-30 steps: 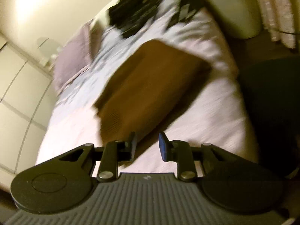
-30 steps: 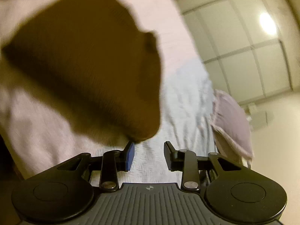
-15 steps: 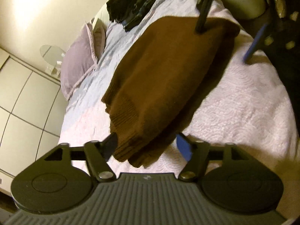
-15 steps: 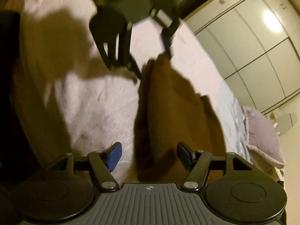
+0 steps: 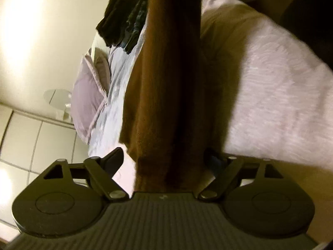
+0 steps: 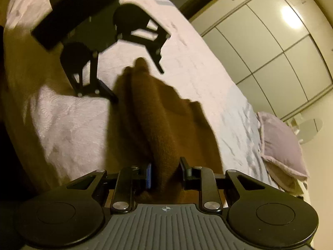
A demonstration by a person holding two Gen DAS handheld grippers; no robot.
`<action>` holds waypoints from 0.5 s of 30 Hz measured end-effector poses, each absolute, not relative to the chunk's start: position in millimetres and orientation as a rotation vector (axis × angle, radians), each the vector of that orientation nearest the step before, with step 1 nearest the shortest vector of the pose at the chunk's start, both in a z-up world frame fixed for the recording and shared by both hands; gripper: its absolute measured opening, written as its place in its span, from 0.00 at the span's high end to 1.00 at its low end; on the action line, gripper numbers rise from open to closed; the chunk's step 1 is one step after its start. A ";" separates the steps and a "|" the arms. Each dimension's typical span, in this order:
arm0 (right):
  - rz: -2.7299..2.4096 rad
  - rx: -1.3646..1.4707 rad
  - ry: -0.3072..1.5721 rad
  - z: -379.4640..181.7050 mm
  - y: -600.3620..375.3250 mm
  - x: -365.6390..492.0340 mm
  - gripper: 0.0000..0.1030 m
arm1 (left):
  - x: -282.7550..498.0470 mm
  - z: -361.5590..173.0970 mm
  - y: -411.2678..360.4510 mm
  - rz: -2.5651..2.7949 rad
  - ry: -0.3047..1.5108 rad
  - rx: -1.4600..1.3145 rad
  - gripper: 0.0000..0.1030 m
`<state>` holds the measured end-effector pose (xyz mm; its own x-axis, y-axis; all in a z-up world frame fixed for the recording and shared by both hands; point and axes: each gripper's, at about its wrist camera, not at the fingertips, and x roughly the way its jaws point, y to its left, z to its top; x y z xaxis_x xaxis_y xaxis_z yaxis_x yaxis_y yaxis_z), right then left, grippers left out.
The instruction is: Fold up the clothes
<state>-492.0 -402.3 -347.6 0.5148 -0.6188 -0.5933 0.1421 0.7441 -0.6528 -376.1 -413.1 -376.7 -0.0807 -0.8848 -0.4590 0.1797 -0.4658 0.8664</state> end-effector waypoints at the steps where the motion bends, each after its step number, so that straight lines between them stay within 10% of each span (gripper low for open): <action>1: -0.492 -0.576 0.920 -345.1 -403.2 -496.5 0.76 | -379.3 -377.4 -418.6 -1.661 -0.812 1.396 0.61; 4: -0.492 -0.579 0.929 -360.0 -413.4 -500.3 0.75 | -386.4 -374.7 -427.9 -1.661 -0.766 1.419 0.76; 8: -0.516 -0.656 0.929 -395.2 -398.8 -493.7 0.43 | -389.2 -370.3 -430.0 -1.674 -0.720 1.422 0.78; 15: -0.569 -0.763 0.899 -440.0 -413.6 -464.5 0.41 | -379.9 -364.6 -435.4 -1.747 -0.614 1.383 0.78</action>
<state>-464.5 -413.6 -440.0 0.5107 -0.7165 -0.4752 0.1232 0.6080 -0.7843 -379.9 -435.4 -364.6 -0.0748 -0.8243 -0.5612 0.2919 -0.5562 0.7781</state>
